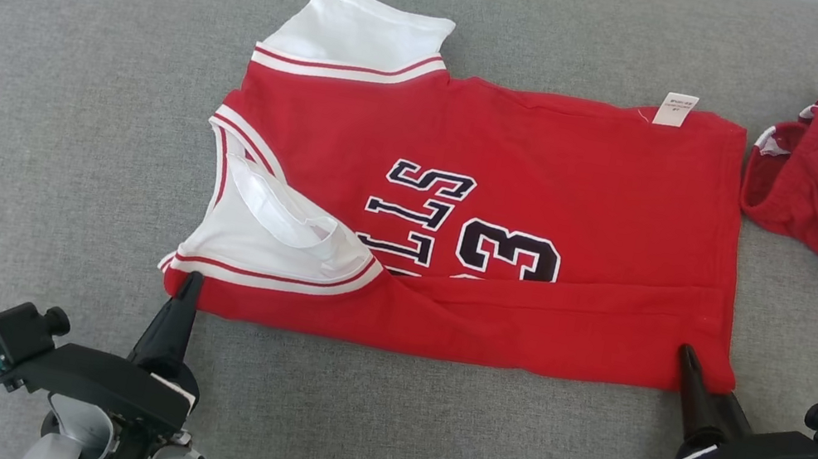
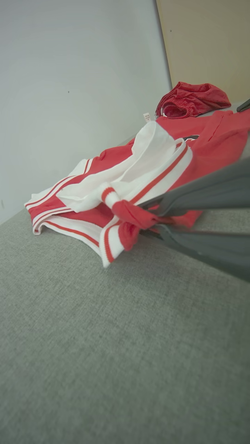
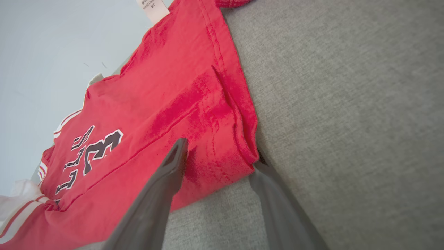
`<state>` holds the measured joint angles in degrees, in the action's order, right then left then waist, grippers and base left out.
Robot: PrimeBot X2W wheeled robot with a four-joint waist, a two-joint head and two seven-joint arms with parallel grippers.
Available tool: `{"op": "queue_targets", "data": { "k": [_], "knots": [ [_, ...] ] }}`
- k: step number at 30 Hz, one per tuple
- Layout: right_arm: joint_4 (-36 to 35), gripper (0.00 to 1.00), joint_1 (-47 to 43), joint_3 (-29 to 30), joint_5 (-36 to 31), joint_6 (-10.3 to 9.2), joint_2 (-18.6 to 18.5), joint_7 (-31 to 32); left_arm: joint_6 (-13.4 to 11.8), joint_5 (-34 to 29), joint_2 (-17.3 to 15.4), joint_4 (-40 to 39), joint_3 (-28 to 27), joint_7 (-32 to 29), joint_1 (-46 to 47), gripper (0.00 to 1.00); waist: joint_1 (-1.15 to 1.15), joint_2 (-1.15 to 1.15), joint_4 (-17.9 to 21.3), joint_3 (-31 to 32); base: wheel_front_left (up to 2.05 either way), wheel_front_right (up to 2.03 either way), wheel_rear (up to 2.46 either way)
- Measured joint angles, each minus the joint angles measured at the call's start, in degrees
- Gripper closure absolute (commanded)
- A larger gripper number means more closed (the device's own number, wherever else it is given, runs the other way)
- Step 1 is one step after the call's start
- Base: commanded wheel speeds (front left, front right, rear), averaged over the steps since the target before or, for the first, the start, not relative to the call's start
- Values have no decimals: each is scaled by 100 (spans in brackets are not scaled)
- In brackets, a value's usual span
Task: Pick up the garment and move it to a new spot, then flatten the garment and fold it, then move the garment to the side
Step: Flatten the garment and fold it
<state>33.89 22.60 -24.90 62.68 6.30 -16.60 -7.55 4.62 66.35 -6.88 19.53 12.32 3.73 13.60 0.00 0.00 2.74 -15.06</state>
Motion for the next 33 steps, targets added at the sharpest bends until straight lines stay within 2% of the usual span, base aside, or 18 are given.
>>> {"op": "queue_targets", "data": {
  "k": [12,25,33],
  "knots": [
    [68,100,-10,-85,-8,36,-7,-84,49,-188,8,-279,-37,314,-112,100,0,0,-19,39,0,0,0],
    [-616,100,-906,-68,0,78,-215,-430,93,-397,-36,-895,44,655,-1061,100,0,0,-83,268,0,0,0],
    [-1023,100,-1471,-56,-1,83,-337,-515,63,-512,-149,-1303,4,746,-1658,100,0,0,74,345,0,0,0]
  ]
}}
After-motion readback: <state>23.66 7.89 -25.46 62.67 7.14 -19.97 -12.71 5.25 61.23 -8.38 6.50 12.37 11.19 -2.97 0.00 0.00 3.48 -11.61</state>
